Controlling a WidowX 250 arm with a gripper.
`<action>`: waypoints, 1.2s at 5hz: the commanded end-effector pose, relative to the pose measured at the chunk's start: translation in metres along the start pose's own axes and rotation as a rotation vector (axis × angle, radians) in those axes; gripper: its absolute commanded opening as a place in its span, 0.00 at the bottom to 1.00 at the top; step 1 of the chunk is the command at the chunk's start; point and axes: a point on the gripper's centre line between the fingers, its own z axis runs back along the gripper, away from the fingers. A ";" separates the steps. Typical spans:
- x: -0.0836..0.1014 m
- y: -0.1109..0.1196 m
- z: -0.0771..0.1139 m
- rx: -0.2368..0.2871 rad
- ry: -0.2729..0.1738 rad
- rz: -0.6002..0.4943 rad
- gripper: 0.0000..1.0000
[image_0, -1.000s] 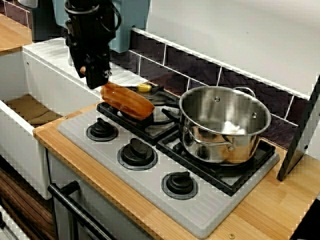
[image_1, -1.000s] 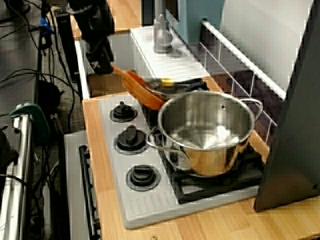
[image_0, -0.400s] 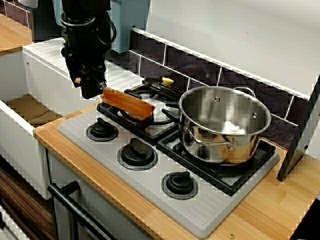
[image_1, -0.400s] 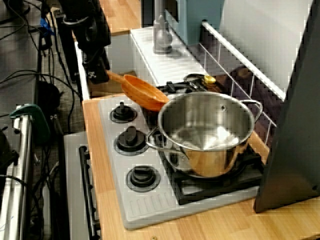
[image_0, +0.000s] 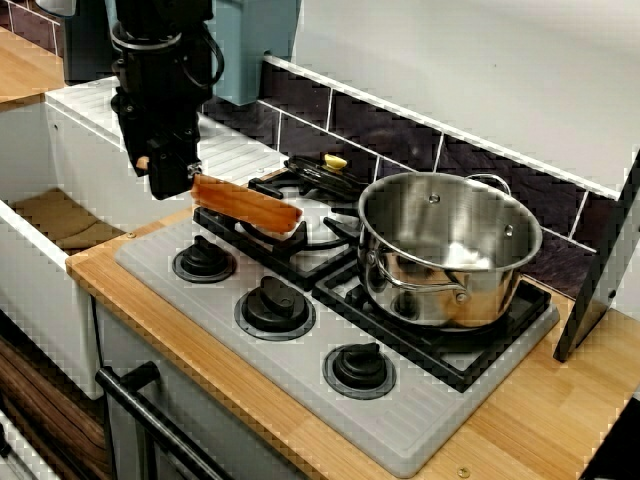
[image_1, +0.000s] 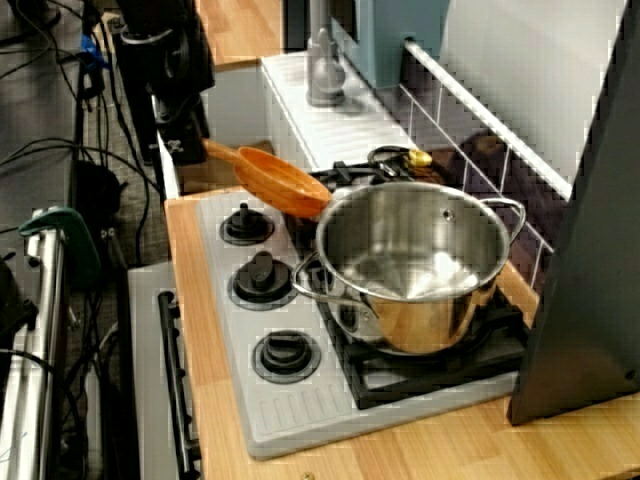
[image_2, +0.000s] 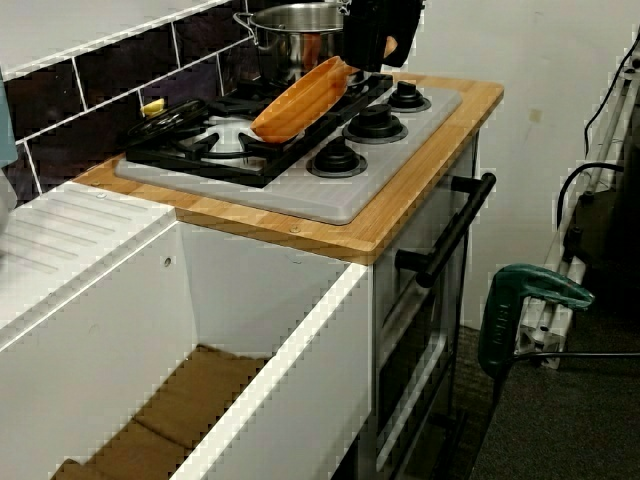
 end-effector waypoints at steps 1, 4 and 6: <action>-0.008 -0.003 0.003 0.020 0.020 -0.018 1.00; -0.008 0.002 -0.004 0.016 0.000 -0.044 1.00; 0.008 -0.008 -0.001 -0.039 -0.079 -0.099 1.00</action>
